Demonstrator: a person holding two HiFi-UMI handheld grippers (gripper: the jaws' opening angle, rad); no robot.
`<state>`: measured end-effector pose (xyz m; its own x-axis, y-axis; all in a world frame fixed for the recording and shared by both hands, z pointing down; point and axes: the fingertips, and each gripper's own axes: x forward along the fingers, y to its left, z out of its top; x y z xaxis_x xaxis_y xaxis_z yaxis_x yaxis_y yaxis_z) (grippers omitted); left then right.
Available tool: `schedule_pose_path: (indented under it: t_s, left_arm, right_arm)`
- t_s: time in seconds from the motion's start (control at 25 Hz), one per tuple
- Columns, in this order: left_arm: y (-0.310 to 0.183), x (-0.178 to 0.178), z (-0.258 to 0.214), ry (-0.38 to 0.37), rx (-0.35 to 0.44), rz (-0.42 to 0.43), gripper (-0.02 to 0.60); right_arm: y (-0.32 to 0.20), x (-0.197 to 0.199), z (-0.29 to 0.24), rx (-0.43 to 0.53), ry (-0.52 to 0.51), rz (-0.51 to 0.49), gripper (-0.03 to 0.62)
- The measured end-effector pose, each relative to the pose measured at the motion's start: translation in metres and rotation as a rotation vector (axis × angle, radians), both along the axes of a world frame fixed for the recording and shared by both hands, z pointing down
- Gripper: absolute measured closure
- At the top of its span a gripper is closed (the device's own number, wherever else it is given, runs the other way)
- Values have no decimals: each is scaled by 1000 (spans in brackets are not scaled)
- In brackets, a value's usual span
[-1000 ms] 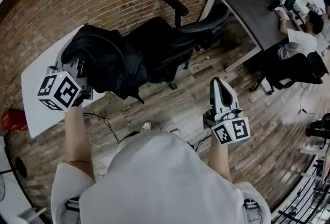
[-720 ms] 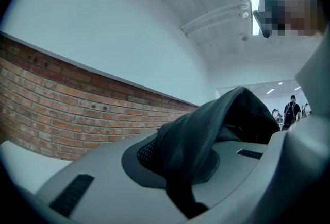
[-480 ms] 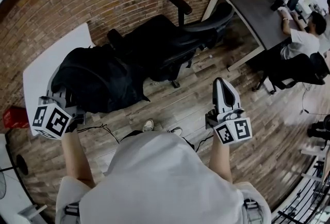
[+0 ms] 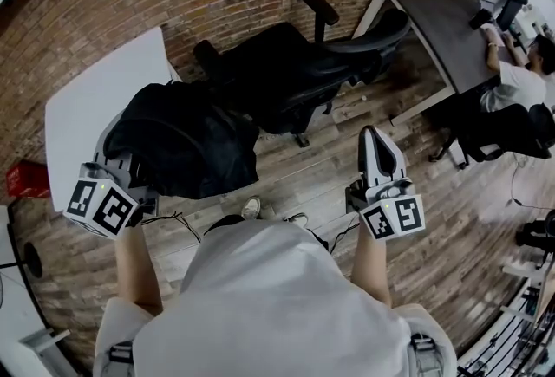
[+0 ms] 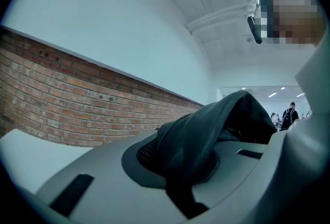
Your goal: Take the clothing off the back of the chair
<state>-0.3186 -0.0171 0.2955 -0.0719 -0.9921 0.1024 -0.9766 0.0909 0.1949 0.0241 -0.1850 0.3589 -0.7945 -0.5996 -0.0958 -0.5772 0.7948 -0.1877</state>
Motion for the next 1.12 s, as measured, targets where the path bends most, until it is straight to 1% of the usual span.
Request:
schedule_pose_path:
  t_s: [0.08, 0.24, 0.36, 0.56, 0.84, 1.12]
  left_arm:
    - [-10, 19, 11, 34, -13, 54, 545]
    - [-32, 72, 40, 80, -63, 189, 545]
    - [-46, 97, 57, 109, -92, 242, 545]
    - [-65, 108, 67, 98, -103, 237, 545]
    - [-87, 127, 66, 89, -74, 262, 545]
    - [-92, 122, 59, 67, -47, 240, 545]
  right_arm:
    - [0, 2, 0, -1, 3, 3, 574]
    - [0, 11, 0, 0, 4, 27, 574]
    - [1, 22, 2, -3, 6, 51, 574]
    - [0, 51, 5, -11, 14, 112, 574]
    - [2, 87, 4, -4, 23, 192, 574]
    - [2, 109, 0, 7, 25, 240, 574]
